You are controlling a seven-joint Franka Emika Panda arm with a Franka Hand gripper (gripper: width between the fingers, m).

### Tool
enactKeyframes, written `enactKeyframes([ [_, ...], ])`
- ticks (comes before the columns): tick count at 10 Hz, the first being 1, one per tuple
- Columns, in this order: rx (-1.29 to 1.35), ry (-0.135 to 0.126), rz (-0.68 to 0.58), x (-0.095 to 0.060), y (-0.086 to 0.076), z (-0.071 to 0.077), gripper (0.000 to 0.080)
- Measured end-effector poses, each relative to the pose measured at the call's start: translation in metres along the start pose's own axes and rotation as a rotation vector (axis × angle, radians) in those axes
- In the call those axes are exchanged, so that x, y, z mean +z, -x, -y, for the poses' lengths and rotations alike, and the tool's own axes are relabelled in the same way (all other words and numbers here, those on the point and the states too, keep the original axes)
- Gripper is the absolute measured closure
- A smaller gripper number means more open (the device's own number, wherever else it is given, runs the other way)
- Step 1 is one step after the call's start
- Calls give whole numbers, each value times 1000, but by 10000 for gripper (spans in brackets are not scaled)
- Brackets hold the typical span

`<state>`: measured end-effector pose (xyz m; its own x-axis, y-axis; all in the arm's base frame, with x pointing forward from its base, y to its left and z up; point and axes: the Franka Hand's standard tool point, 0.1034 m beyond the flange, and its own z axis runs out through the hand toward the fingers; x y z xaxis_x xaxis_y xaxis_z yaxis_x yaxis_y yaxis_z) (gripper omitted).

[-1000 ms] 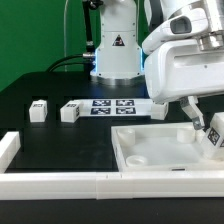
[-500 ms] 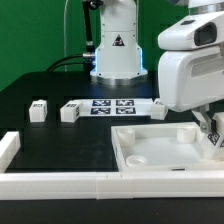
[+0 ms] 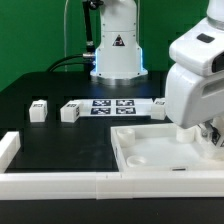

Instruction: Assemble one leg

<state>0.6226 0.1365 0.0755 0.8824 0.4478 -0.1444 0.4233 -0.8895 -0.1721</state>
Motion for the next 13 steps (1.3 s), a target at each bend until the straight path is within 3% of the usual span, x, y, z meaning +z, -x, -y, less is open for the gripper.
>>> enactKeyframes([
  [2,-1,0,-2,2,1,-2,155],
  [4,-2,9,1,2,2,-6,481],
  [9,40,11,1,2,3,-9,503],
  [13,505,10,1,1,11,-15,502],
])
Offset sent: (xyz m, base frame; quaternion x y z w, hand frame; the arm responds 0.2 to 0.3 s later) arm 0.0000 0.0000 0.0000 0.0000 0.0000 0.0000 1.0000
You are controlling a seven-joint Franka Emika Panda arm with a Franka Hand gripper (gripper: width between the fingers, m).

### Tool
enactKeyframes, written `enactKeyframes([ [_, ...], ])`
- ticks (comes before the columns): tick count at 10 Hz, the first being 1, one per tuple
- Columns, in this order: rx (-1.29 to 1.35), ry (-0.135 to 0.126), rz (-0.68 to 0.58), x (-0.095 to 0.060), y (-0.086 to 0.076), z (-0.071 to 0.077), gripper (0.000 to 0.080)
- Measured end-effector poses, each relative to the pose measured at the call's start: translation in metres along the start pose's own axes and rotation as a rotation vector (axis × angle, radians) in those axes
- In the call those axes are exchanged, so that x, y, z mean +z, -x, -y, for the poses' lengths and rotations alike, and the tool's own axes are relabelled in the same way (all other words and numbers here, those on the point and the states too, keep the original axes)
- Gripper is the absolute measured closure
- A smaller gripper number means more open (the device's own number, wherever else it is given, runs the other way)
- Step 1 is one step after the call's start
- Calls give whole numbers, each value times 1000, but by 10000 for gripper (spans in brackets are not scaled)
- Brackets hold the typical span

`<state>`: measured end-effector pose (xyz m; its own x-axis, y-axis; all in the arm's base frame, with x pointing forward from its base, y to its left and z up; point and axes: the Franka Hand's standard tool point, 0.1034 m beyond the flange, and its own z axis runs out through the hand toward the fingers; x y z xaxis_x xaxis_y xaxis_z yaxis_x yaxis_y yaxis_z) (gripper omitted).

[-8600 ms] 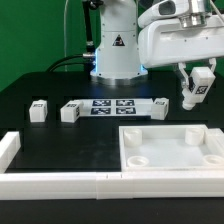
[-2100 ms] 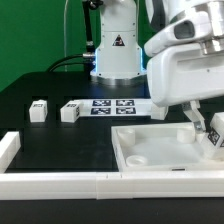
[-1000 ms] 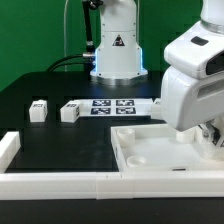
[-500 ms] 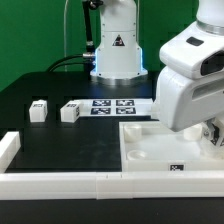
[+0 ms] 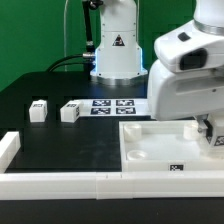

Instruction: Assemble one leg

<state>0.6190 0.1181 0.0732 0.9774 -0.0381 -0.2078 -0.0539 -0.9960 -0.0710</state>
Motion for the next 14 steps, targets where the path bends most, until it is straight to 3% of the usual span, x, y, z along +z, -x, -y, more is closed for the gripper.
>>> enactKeyframes([
  [2,210,27,2,2,13,-6,502],
  [5,575,98,-3,2,20,-18,492],
  [6,647,107,-2,3,22,-18,492],
  [7,765,112,-17,2,21,-16,491],
  [10,1051,73,-39,5,20,1,503],
  [12,1048,70,-35,6,21,2,502],
  [13,1051,67,-31,6,21,3,289],
  [14,1049,67,-31,6,21,3,195],
])
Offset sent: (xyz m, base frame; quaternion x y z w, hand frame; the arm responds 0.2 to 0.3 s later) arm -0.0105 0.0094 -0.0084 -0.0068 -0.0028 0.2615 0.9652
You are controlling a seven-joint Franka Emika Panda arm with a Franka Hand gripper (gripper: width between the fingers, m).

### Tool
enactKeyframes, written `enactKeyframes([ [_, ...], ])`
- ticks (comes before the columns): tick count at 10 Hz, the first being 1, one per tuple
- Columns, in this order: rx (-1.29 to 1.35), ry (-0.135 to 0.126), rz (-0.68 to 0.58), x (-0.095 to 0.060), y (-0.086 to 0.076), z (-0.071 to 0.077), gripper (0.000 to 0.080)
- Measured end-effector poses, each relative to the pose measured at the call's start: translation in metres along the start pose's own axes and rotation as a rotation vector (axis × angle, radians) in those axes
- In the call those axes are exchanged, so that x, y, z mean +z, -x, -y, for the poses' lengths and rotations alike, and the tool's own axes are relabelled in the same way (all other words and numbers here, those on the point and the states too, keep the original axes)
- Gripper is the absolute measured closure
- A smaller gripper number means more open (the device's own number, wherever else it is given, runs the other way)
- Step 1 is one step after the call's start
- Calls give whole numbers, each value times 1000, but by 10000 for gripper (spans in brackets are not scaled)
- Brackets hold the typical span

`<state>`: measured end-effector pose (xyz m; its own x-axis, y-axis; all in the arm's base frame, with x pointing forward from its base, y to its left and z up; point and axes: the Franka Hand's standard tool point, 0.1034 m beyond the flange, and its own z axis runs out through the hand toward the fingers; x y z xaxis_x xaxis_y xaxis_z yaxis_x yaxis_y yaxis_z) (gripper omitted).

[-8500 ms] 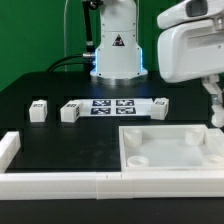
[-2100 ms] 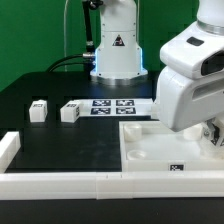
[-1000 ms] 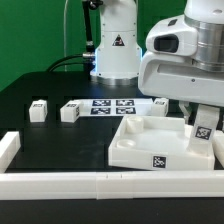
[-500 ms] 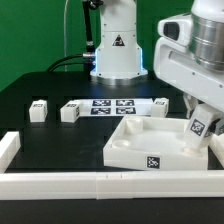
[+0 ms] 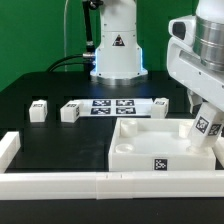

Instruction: Assemble one leg

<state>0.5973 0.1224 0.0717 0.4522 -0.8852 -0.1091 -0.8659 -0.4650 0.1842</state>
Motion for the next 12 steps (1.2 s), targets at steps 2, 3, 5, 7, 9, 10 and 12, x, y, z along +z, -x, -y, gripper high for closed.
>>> enactKeyframes([
  [2,-19,0,0,0,0,0,159],
  [3,-68,1,1,0,1,0,152],
  [5,-168,2,2,0,1,0,151],
  [7,-438,13,8,1,1,0,151],
  [9,-747,12,10,2,-3,-1,151],
  [10,-859,12,11,3,-4,-1,151],
  [12,-1087,4,0,2,-6,1,151],
])
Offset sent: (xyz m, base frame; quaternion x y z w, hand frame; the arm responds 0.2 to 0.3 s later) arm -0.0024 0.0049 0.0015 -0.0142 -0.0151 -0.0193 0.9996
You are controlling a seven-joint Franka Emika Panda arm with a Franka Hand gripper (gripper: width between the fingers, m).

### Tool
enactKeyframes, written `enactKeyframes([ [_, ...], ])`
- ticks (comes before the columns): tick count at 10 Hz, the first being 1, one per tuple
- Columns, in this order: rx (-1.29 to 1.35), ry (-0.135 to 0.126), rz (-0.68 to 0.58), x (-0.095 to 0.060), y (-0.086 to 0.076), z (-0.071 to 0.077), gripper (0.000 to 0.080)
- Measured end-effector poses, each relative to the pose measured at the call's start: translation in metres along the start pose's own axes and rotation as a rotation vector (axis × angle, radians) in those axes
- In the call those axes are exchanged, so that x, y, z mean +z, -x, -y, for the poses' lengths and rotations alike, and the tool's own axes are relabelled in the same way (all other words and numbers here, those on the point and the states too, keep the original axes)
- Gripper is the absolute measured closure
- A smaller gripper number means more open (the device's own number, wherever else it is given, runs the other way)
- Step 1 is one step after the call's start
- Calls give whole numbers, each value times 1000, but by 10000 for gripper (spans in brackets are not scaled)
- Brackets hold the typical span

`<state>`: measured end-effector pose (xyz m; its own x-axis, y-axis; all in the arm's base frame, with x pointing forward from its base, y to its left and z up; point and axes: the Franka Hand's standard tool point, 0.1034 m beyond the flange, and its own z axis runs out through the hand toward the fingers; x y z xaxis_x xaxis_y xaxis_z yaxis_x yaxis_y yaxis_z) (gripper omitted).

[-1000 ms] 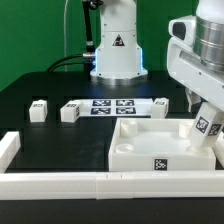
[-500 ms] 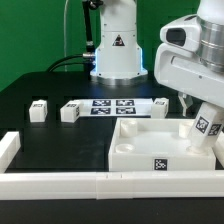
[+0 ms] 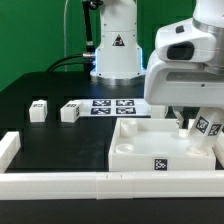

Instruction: Assemble one leg

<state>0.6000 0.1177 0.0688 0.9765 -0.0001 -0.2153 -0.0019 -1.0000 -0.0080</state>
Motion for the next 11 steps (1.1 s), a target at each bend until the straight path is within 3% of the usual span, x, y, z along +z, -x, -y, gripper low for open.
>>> enactKeyframes([
  [3,-273,2,-3,-2,-1,-1,151],
  [5,-245,1,-2,-1,-1,-1,151],
  [6,-245,1,-2,-1,-1,-1,288],
  [7,-245,1,-2,-1,0,-1,288],
  [9,-245,2,-2,-1,0,-1,519],
  [11,-228,1,-1,-1,0,-1,519],
])
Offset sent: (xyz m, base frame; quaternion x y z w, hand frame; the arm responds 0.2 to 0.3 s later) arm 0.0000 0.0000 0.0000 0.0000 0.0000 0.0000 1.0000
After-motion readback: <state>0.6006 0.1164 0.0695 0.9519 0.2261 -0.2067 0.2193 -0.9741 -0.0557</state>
